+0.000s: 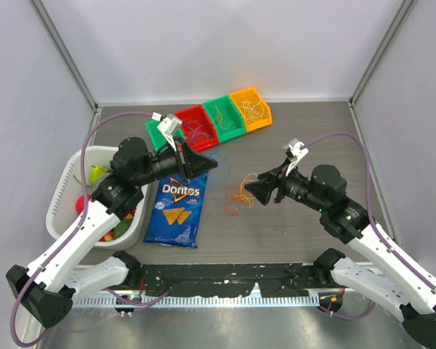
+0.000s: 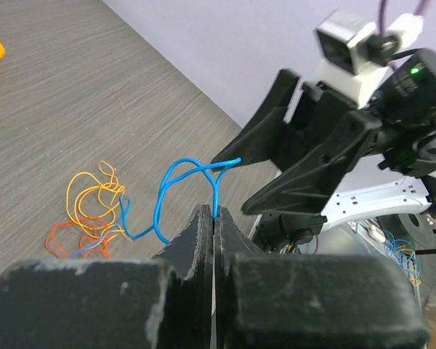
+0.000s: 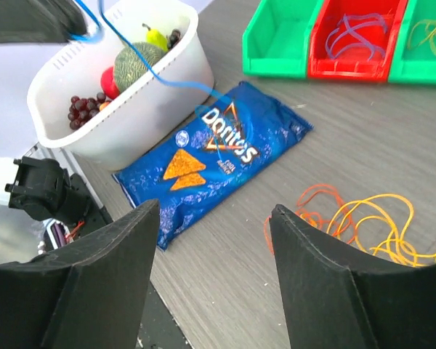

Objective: Untangle the cables

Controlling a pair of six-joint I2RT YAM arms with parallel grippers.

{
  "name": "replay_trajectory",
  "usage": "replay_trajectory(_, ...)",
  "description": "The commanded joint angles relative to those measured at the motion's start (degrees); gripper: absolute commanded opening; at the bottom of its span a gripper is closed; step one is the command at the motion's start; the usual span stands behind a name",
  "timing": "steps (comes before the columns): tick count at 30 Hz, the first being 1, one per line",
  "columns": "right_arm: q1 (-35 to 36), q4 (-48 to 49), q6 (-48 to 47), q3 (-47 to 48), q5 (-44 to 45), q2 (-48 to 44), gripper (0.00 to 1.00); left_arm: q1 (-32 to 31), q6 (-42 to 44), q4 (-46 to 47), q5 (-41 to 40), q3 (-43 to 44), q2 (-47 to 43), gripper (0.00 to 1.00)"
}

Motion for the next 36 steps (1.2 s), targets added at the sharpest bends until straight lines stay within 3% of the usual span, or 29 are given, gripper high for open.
replay_trajectory(1, 0.19, 9.12, 5.27, -2.27, -5.06, 2.16, 0.7, -0.21, -0.11, -2.73, -0.97, 4.11, -0.39, 0.0)
replay_trajectory(5, 0.19, 14.76, 4.59, -2.2, -7.54, 6.72, 0.75, -0.22, -1.17, -3.26, -0.1, 5.61, 0.05, 0.0)
replay_trajectory(9, 0.19, 12.65, 2.47, 0.27, -0.87, 10.95, 0.77, -0.21, -1.61, -3.62, 0.95, 6.32, -0.13, 0.0)
replay_trajectory(13, 0.1, 18.43, 4.66, -0.78, 0.81, 13.75, 0.76, -0.21, -3.01, -1.78, 2.54, 6.23, -0.3, 0.0)
replay_trajectory(15, 0.1, 21.42, 8.09, -2.1, 1.34, 14.64, 0.69, -0.13, -3.8, -1.16, 2.98, 6.23, -0.3, 0.0)
replay_trajectory(22, 0.27, 36.11, 14.77, -7.81, -0.24, 17.89, 0.02, -0.13, -4.51, 1.21, 3.07, 7.46, -1.0, 0.0)
replay_trajectory(31, 0.28, 33.57, 16.97, -10.45, 2.83, 20.1, 0.01, -0.04, 3.05, -8.35, -17.21, 14.48, -1.28, 0.0)
replay_trajectory(36, 0.98, 32.25, 17.85, -8.79, 1.69, 14.57, 0.01, -0.04, 2.17, -11.09, -19.87, 13.01, 1.28, 0.0)
